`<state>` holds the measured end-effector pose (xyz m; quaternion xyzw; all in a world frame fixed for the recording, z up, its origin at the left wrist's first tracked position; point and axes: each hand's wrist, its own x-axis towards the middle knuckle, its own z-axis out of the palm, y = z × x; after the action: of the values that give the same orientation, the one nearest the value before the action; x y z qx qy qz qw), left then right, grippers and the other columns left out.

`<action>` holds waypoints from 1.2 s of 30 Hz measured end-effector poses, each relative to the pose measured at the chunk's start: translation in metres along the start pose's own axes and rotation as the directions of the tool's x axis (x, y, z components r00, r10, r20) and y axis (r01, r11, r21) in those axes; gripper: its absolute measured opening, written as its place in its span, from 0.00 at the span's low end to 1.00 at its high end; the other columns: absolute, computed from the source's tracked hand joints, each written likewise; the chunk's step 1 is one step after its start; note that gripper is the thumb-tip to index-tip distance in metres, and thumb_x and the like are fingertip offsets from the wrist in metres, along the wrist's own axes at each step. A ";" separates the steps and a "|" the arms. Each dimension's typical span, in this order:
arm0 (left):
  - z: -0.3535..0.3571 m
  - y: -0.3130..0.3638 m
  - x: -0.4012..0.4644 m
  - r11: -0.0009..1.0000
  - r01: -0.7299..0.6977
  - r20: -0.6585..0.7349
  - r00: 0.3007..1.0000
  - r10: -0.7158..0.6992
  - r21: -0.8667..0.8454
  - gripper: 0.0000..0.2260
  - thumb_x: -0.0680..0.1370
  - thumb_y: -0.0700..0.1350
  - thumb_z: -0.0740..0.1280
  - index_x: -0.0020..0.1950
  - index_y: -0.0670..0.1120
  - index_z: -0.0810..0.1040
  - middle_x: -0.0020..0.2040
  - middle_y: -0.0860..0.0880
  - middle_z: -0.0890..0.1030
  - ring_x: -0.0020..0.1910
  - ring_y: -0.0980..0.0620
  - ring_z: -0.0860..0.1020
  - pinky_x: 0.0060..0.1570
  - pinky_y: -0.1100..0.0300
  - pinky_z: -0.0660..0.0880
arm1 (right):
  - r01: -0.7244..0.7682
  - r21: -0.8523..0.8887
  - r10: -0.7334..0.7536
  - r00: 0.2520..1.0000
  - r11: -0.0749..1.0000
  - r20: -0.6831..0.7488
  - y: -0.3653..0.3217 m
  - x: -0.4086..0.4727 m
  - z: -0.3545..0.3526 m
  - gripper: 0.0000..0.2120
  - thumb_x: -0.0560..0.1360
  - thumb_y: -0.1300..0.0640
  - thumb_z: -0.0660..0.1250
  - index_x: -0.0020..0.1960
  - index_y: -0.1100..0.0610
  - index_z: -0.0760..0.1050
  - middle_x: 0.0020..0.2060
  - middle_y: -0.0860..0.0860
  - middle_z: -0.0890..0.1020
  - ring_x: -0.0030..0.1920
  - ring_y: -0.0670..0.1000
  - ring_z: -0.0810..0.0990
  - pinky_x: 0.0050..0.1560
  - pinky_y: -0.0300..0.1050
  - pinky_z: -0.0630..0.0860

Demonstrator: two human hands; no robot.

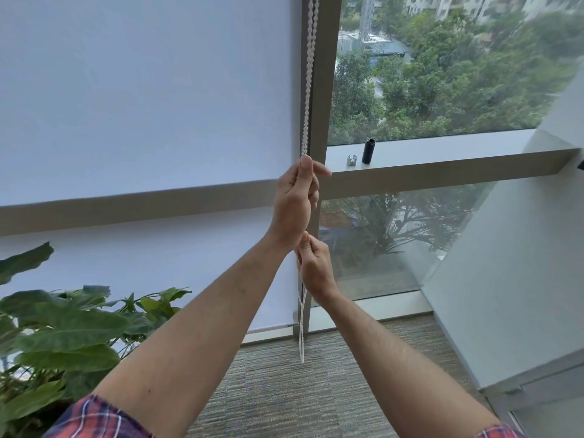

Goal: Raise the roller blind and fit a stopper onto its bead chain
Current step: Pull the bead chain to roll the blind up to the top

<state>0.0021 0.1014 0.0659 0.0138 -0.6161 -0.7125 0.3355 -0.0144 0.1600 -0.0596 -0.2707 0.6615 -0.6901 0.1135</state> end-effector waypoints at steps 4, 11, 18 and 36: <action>-0.004 -0.011 -0.003 1.000 0.027 -0.010 1.000 -0.027 -0.007 0.20 0.84 0.52 0.54 0.34 0.52 0.75 0.22 0.56 0.64 0.20 0.57 0.58 0.20 0.61 0.53 | -0.026 0.007 0.026 1.000 1.000 0.016 0.006 -0.004 -0.001 0.22 0.82 0.50 0.55 0.29 0.48 0.64 0.22 0.40 0.64 0.26 0.42 0.59 0.29 0.37 0.57; -0.020 -0.045 -0.032 0.988 0.155 -0.056 0.986 -0.156 -0.021 0.19 0.82 0.52 0.57 0.32 0.52 0.74 0.22 0.56 0.63 0.19 0.57 0.58 0.20 0.66 0.56 | -0.188 -0.029 0.190 0.966 0.982 0.177 0.027 -0.026 -0.015 0.19 0.78 0.47 0.58 0.31 0.54 0.71 0.28 0.53 0.70 0.29 0.48 0.66 0.32 0.45 0.62; -0.012 -0.049 -0.037 0.981 0.189 -0.061 0.979 -0.192 -0.052 0.20 0.82 0.51 0.56 0.31 0.50 0.73 0.22 0.53 0.61 0.19 0.57 0.57 0.22 0.64 0.53 | -0.124 0.171 0.115 0.991 0.977 0.065 -0.042 0.030 -0.034 0.17 0.79 0.48 0.57 0.42 0.56 0.80 0.41 0.55 0.83 0.43 0.51 0.82 0.46 0.48 0.76; -0.052 -0.083 -0.063 0.898 0.357 0.124 0.909 -0.397 0.259 0.18 0.79 0.48 0.57 0.34 0.50 0.81 0.29 0.47 0.73 0.29 0.51 0.70 0.33 0.57 0.68 | 0.080 0.278 -0.073 0.997 0.957 -0.036 -0.087 0.049 -0.003 0.22 0.82 0.48 0.57 0.31 0.54 0.65 0.24 0.43 0.64 0.23 0.43 0.59 0.21 0.37 0.55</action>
<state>0.0351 0.0889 -0.0448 0.1097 -0.7069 -0.6862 0.1316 -0.0388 0.1461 0.0359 -0.2687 0.5481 -0.7837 0.1152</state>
